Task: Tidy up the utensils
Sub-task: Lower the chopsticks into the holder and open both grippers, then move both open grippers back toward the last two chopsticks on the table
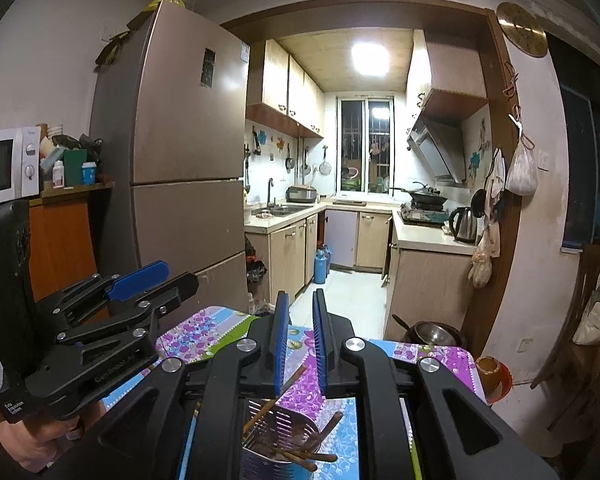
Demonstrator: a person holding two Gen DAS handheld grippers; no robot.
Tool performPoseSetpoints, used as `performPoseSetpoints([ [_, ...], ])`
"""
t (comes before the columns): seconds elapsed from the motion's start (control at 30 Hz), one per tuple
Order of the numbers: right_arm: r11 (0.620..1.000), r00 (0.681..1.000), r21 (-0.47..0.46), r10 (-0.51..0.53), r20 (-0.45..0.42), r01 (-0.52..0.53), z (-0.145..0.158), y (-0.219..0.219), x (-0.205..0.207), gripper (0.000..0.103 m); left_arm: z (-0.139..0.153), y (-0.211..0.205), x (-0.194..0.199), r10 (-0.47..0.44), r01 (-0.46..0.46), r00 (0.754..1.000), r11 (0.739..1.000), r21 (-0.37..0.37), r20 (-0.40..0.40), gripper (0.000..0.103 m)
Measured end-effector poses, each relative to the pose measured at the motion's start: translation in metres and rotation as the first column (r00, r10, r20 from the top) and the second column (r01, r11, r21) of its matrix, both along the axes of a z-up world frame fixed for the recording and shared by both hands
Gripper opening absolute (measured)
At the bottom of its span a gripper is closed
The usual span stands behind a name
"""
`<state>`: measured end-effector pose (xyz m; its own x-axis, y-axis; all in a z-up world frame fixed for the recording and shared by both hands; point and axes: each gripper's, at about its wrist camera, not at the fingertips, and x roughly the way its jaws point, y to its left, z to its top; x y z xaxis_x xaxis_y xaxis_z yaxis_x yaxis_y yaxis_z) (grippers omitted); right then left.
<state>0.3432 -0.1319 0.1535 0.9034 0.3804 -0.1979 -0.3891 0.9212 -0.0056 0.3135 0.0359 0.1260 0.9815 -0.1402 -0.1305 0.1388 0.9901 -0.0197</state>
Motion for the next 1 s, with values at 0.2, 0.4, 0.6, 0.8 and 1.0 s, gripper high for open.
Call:
performPoseSetpoints([
  [0.2,1.0,0.995,0.015,-0.001,0.098,-0.001,0.025,-0.015,-0.061,0.022,0.02,0.01,-0.069,-0.005,0.002,0.996,0.999,0.032,0.092,0.047],
  [0.4,0.999,0.99,0.03,0.015,0.143,-0.02,0.006,-0.035,-0.156,0.049,0.011,0.035,-0.157,0.016,-0.03,0.987,0.996,0.084,0.159,0.065],
  [0.6,0.998,0.996,0.052,0.019,0.086,-0.024,-0.069,-0.042,-0.228,0.063,-0.035,0.059,-0.212,0.047,-0.058,0.992,0.994,0.095,0.118,0.072],
  [0.8,0.996,0.999,0.095,0.003,-0.052,0.002,-0.155,-0.036,-0.27,0.072,-0.103,0.065,-0.235,0.064,-0.062,0.998,0.994,0.093,-0.023,0.076],
  [1.0,0.996,0.988,0.075,-0.041,-0.151,0.053,-0.213,-0.027,-0.291,0.073,-0.152,0.065,-0.236,0.079,-0.065,0.987,0.992,0.105,-0.138,0.079],
])
